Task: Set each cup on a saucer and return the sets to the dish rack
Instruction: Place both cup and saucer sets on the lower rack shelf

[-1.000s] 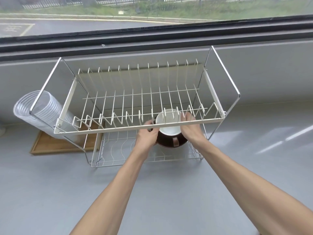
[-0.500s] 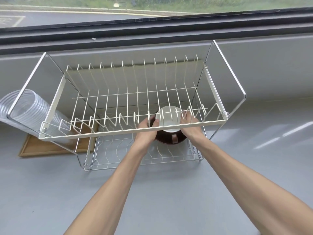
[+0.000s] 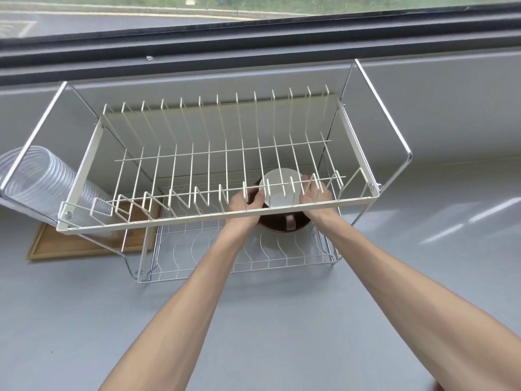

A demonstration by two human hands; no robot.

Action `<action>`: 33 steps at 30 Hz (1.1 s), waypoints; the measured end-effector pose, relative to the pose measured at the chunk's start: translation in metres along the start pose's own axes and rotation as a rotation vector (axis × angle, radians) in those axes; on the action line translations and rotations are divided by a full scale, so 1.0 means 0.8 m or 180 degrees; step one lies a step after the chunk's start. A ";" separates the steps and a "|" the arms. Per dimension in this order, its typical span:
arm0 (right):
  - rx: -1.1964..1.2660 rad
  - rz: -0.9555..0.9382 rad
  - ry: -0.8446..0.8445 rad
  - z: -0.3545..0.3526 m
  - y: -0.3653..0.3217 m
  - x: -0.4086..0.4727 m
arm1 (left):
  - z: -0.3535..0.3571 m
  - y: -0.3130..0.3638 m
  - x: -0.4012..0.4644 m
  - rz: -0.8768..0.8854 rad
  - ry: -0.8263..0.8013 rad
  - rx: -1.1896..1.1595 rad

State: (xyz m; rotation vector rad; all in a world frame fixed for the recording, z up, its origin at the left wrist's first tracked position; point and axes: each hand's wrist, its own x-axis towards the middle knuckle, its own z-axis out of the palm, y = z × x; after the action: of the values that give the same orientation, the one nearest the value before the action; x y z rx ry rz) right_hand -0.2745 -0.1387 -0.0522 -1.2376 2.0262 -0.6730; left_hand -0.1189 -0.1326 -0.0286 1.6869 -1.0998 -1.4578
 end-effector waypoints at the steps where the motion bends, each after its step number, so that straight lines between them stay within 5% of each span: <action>1: 0.0064 -0.0008 0.0007 -0.002 -0.002 -0.001 | 0.001 0.001 0.000 -0.0019 -0.0002 -0.0022; 11: 0.0214 -0.0040 0.0017 -0.012 -0.006 -0.015 | 0.005 0.005 -0.008 0.0032 0.0019 0.0466; 21: -0.0662 -0.0838 0.0191 -0.010 -0.008 -0.102 | -0.015 -0.005 -0.051 0.0354 -0.0035 0.1811; 33: -0.1127 -0.0718 -0.0034 -0.065 0.028 -0.225 | -0.004 -0.030 -0.178 0.0811 -0.0388 0.2591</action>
State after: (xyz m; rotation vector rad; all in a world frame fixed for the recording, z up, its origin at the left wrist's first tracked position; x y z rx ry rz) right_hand -0.2664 0.0378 0.0144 -1.6886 2.0749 -0.4159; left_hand -0.1165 0.0049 0.0141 1.8697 -2.0842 -1.0073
